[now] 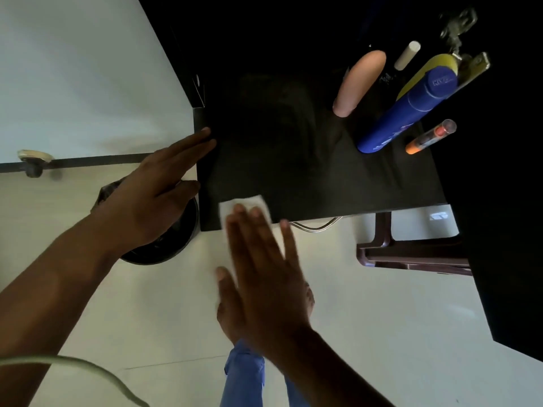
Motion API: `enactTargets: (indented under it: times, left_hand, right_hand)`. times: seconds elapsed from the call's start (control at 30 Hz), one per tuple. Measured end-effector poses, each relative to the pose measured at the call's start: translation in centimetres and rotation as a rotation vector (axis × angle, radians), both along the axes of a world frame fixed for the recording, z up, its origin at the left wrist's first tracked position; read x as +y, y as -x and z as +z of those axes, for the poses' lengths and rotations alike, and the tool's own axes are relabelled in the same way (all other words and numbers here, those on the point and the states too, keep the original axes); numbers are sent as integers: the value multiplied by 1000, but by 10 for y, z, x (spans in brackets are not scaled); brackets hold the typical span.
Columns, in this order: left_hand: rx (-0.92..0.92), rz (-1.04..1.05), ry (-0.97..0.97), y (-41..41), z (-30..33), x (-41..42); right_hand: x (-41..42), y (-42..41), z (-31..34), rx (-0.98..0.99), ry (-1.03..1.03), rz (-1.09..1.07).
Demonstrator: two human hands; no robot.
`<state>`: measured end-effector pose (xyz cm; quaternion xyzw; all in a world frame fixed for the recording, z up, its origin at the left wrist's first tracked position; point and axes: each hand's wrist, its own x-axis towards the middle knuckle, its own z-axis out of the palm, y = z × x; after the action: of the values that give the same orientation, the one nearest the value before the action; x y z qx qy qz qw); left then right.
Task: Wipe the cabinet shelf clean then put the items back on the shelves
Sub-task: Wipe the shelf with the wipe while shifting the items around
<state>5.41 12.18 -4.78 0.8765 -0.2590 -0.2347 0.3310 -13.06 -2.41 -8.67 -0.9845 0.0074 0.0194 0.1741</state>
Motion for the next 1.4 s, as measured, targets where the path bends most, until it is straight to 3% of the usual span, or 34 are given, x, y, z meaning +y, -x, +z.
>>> enactTargets:
  times: [0.13, 0.37, 0.5, 0.7, 0.9, 1.1, 1.3, 1.4]
  left_hand:
    - [-61, 74, -4, 5, 5, -7]
    - [-275, 202, -49, 13, 7, -33]
    - [-284, 141, -165, 17, 8, -49]
    - [-273, 31, -250, 16, 12, -66]
    - [-262, 21, -264, 14, 12, -70]
    - [-295, -28, -270, 19, 8, -77]
    - [-356, -150, -285, 34, 5, -104]
    - [-362, -116, -269, 36, 5, -111]
  right_hand:
    - [4, -28, 3, 16, 23, 103]
    - [-36, -131, 2, -53, 112, -50]
    - [-69, -177, 0, -24, 192, -98]
    - [-93, -205, 0, 45, 136, -209]
    - [-88, -143, 7, 16, 26, -260]
    - [-100, -32, 10, 128, 69, -181]
    - [-134, 13, 7, 159, 187, -311]
    - [-147, 19, 8, 125, 180, -378]
